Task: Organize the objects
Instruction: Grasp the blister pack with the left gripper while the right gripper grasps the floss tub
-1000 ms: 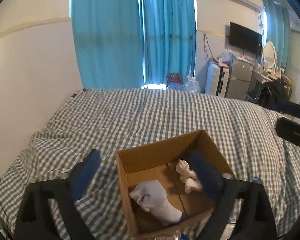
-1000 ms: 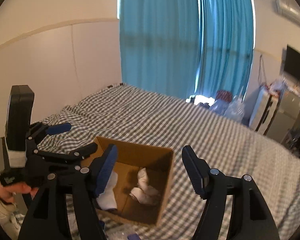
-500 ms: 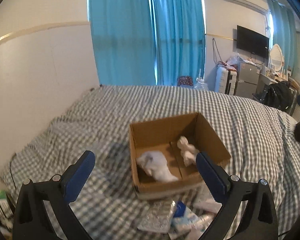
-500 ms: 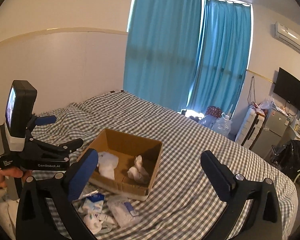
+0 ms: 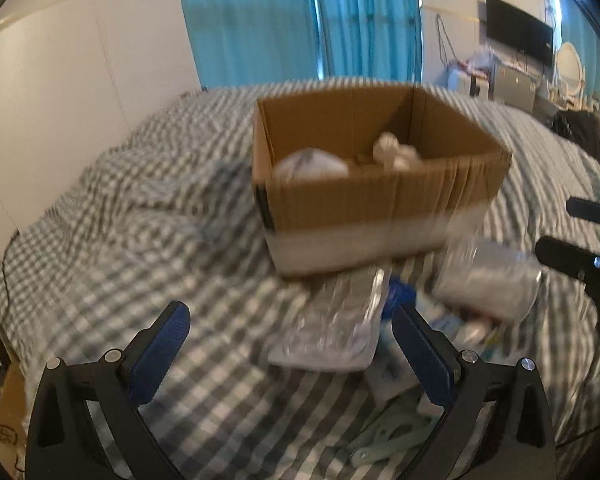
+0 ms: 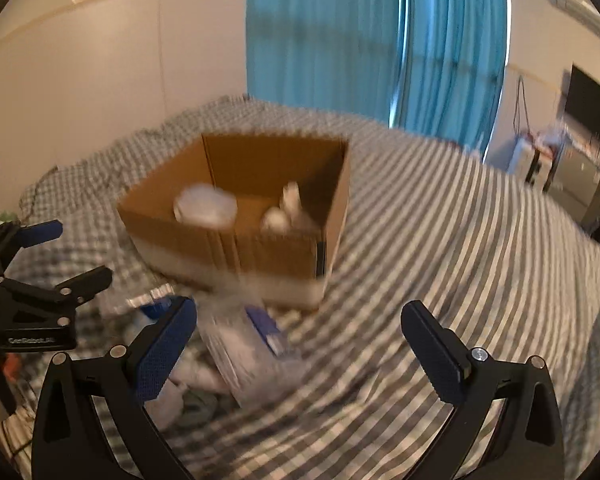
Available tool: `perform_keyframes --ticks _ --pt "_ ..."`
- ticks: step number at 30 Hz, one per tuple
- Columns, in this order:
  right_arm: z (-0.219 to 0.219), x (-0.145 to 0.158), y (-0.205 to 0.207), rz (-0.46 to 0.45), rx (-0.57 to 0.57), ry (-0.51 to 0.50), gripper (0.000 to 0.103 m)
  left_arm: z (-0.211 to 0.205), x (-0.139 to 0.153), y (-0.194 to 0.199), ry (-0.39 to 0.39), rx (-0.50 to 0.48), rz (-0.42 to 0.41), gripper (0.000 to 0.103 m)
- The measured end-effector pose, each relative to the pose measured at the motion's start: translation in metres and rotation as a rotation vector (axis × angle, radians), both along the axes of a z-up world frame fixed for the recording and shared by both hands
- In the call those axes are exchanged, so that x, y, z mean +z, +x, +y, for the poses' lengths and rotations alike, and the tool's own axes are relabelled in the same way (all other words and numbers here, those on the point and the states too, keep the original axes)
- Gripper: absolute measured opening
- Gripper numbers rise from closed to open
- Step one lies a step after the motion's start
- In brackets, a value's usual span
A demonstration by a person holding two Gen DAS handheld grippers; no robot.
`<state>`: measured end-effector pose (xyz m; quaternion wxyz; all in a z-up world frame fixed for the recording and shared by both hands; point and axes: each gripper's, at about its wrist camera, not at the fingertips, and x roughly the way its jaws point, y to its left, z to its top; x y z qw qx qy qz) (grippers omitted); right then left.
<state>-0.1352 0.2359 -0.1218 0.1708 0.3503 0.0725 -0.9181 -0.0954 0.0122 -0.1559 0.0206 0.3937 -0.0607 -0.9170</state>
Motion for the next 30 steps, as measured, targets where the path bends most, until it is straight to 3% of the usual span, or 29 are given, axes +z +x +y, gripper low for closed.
perform_keyframes --ticks 7,13,18,20,26,30 --pt "-0.005 -0.026 -0.010 -0.093 0.014 0.007 0.103 0.002 -0.028 -0.004 -0.030 -0.050 -0.047 0.103" --pt "-0.012 -0.041 -0.020 -0.153 0.019 0.002 0.103 0.000 -0.027 -0.013 -0.014 -0.093 -0.035 0.100" --pt "-0.020 -0.050 -0.026 -0.175 0.029 0.008 0.103 0.005 -0.027 -0.018 0.001 -0.162 -0.051 0.067" --pt "-0.024 -0.053 -0.028 -0.186 0.036 0.012 0.101 0.008 -0.031 -0.019 0.008 -0.183 -0.072 0.043" --pt "-0.034 -0.060 -0.027 -0.213 0.077 0.018 0.079 0.011 -0.031 -0.013 0.017 -0.211 -0.078 0.026" --pt "-0.036 -0.058 -0.020 -0.209 0.083 0.041 0.074 0.010 -0.022 -0.003 0.039 -0.221 -0.068 0.015"
